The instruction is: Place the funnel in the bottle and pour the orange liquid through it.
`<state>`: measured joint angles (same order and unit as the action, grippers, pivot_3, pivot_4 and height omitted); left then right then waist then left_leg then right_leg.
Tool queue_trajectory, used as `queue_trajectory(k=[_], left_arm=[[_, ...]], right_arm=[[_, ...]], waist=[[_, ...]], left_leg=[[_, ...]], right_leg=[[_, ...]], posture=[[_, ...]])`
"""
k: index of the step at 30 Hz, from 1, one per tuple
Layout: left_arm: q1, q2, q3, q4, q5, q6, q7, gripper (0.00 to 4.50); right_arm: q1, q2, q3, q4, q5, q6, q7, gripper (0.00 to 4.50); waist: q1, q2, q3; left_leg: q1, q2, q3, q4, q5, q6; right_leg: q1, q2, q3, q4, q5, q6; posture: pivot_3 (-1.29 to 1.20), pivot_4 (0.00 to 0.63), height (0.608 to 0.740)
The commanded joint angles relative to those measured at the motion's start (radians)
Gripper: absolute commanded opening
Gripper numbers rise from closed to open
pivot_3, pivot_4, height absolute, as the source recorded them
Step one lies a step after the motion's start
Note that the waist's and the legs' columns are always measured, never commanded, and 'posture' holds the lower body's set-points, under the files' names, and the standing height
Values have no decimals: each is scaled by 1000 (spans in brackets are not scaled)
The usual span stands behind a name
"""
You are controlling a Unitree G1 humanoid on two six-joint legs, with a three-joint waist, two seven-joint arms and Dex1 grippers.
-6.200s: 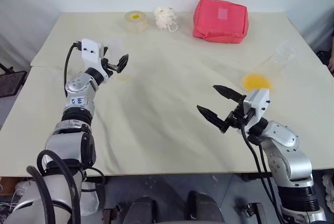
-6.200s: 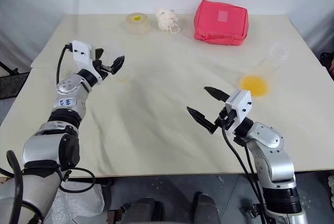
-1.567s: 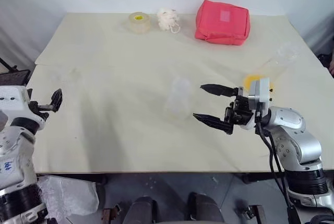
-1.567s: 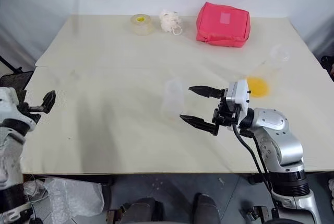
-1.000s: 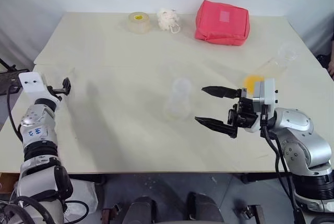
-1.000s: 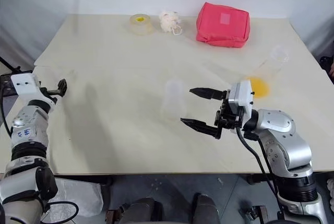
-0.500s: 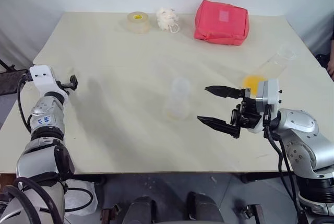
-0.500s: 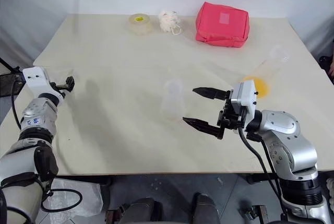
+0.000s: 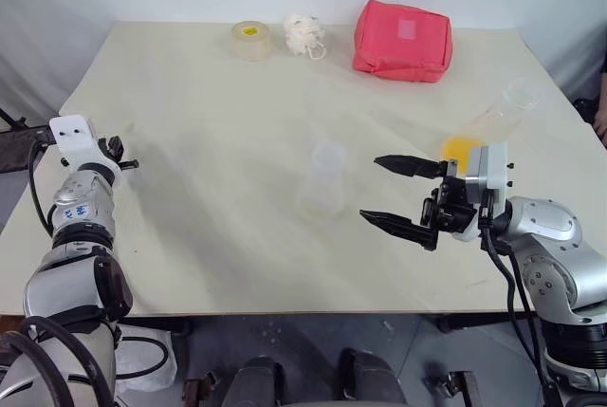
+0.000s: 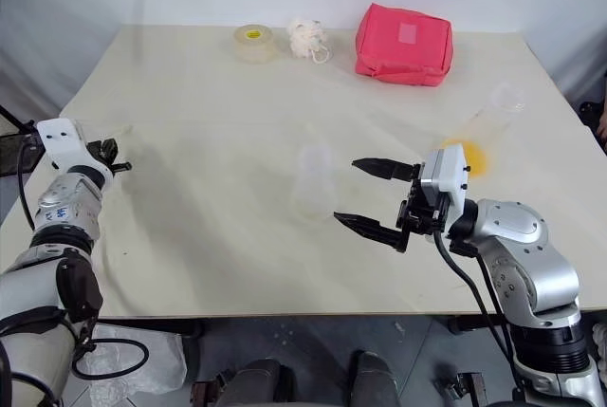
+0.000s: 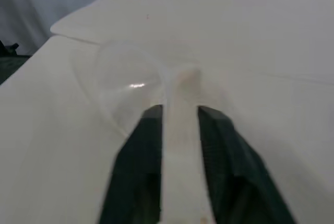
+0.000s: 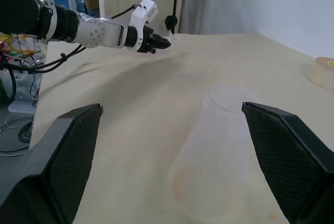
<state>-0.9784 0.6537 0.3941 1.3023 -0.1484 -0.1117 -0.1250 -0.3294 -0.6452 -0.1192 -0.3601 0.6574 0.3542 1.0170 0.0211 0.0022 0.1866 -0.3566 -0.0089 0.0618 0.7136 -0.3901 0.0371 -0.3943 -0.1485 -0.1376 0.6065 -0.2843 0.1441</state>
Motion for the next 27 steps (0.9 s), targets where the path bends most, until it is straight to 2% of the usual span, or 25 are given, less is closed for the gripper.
queue_trajectory(k=[1, 11, 16, 21, 27], left_arm=[[-25, 37, 10, -13, -7, -5, -2, 29], [14, 44, 8, -37, -15, -16, -37, 29], [64, 31, -11, -133, -27, -43, -177, 29], [177, 22, -16, -367, -71, 35, -289, 29], [394, 8, -20, -872, -199, 278, -393, 29]], right_arm=[[-14, -13, -17, -23, 4, -10, -3, 4500], [-35, -6, -7, -2, -11, -15, 1, 4500], [-45, -4, -7, 8, -16, -19, 5, 4500], [-53, -2, -7, 22, -25, -26, 6, 4500], [-62, 7, -3, 41, -38, -40, 9, 4500]], waist=[[0, 0, 0], [0, 0, 0], [-1, 0, 0], [-2, 0, 0], [-7, 0, 0]], left_leg=[[0, 0, 0, 0, 0, 0], [0, 0, 0, 0, 0, 0], [0, 0, 0, 0, 0, 0], [0, 1, 0, 0, 0, 0], [0, 4, -5, 0, 0, 0]], right_leg=[[0, 0, 0, 0, 0, 0], [0, 0, 0, 0, 0, 0], [0, 0, 0, 0, 0, 0], [0, 0, 0, 0, 0, 0], [-1, 0, 1, 0, 0, 0]], posture=[[0, 150, 740], [0, 150, 740], [0, 150, 740], [0, 150, 740], [0, 150, 740]])
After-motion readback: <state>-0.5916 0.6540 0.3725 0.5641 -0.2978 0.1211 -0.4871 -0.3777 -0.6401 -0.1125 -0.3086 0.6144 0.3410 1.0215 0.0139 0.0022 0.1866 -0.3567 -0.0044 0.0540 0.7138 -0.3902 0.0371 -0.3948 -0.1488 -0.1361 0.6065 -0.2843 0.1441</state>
